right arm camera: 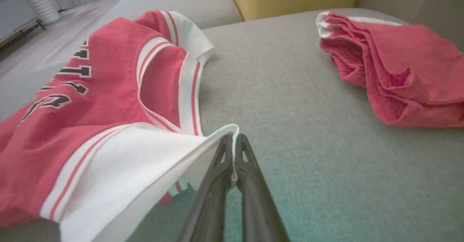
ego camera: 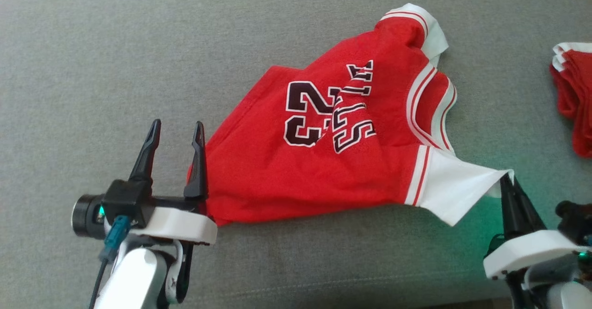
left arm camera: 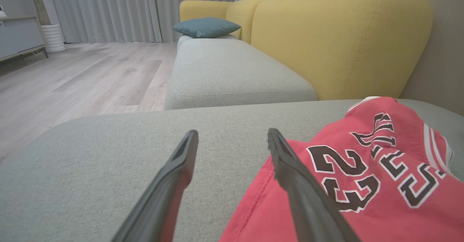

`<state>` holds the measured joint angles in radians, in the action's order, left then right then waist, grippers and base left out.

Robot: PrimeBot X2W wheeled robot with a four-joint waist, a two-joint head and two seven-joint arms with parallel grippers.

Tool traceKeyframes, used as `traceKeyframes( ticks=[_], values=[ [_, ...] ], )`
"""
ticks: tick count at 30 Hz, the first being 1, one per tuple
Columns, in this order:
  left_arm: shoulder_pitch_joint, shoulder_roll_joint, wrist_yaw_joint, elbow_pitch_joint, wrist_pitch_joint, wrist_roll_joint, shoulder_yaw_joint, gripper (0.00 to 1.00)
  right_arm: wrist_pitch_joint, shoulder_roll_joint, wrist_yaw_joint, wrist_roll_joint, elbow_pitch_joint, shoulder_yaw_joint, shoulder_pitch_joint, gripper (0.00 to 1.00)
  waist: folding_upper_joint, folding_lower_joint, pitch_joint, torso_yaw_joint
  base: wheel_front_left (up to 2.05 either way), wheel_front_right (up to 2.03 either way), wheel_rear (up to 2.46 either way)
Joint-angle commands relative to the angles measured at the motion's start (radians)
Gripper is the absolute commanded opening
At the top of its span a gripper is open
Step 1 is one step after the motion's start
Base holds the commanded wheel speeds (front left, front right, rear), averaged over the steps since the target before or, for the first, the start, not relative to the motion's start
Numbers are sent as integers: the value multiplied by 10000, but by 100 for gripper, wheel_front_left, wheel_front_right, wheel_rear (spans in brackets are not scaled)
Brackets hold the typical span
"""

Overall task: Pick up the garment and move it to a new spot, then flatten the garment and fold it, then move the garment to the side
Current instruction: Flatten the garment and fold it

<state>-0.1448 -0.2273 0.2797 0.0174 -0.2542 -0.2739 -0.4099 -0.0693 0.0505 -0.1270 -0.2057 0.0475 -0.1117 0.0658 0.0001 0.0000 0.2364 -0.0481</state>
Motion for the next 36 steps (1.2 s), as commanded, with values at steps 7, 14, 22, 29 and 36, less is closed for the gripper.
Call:
traceKeyframes(
  ticks=[7,14,22,29,36],
  values=[
    [-206,-198,-77,-224,-76,73,362,100,460,80,-37,126,-23,-80,-250,100,-1,0,4,-60,0,0,0],
    [-26,-258,5,-136,-76,19,409,100,877,426,-37,392,-1176,-658,-75,100,-1,0,-250,-85,0,0,0],
    [198,-309,80,-146,-76,0,402,100,979,565,-37,531,-2678,332,15,100,-1,0,-620,-37,0,0,0],
    [553,-362,170,-107,-75,-73,391,100,719,502,-37,292,-2860,1746,335,100,-1,0,-956,82,0,0,0],
    [672,-391,245,-104,-75,-121,393,100,686,532,-37,198,-2780,1961,343,100,-1,0,-989,185,0,0,0]
  ],
)
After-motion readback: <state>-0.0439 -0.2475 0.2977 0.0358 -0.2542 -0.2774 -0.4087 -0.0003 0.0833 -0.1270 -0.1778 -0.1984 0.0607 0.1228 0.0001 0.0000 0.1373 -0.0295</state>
